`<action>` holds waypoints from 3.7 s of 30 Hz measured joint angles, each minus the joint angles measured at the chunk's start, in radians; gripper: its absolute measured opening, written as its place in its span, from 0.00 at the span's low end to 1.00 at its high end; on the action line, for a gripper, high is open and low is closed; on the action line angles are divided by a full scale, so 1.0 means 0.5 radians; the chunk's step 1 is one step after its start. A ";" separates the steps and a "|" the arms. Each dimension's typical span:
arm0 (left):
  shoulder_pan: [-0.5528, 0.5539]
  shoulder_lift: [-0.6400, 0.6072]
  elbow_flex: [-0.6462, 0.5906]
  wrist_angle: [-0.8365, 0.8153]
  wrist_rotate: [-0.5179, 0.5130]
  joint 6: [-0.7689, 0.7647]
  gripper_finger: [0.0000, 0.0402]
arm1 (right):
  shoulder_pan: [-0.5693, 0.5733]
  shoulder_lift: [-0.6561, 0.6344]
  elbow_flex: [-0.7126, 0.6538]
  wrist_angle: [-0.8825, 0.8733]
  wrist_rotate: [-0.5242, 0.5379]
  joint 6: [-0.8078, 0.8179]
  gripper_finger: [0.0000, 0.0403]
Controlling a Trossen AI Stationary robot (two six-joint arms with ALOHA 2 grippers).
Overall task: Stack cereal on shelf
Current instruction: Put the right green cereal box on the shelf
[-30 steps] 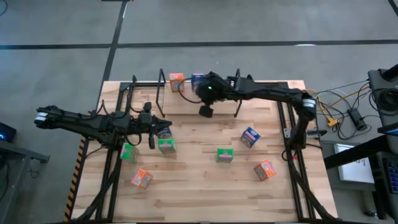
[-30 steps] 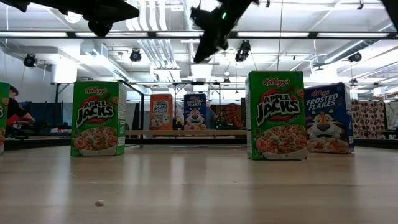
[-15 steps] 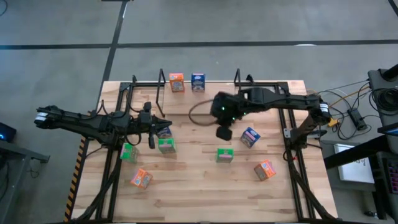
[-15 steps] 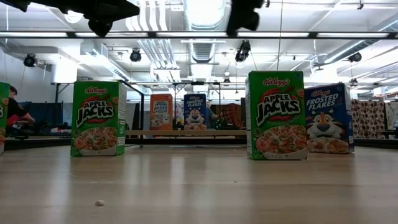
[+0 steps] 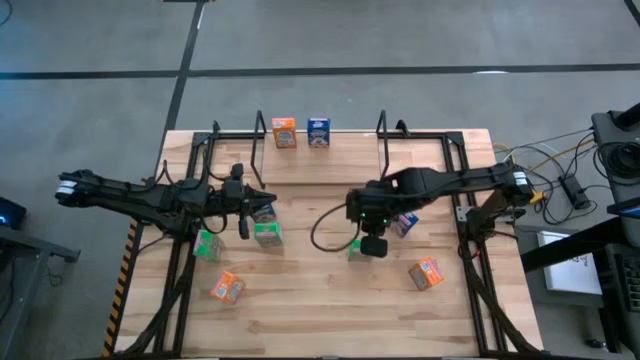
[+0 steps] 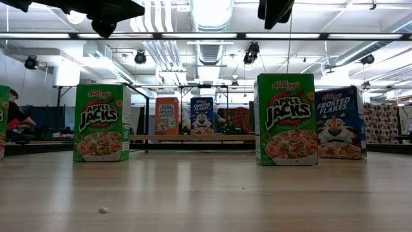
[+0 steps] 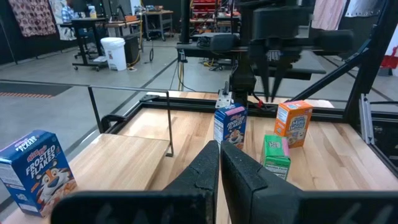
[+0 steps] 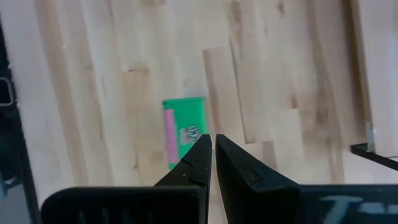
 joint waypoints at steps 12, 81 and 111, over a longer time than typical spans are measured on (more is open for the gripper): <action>0.000 0.000 0.000 0.000 0.000 -0.005 0.00 | 0.093 0.010 -0.002 0.003 0.058 0.031 0.04; 0.000 0.000 0.000 0.000 -0.001 0.002 0.00 | 0.203 0.287 -0.420 0.164 0.159 0.029 0.69; 0.000 0.000 0.000 0.000 -0.001 0.003 0.00 | 0.202 0.285 -0.422 0.206 0.159 -0.008 0.54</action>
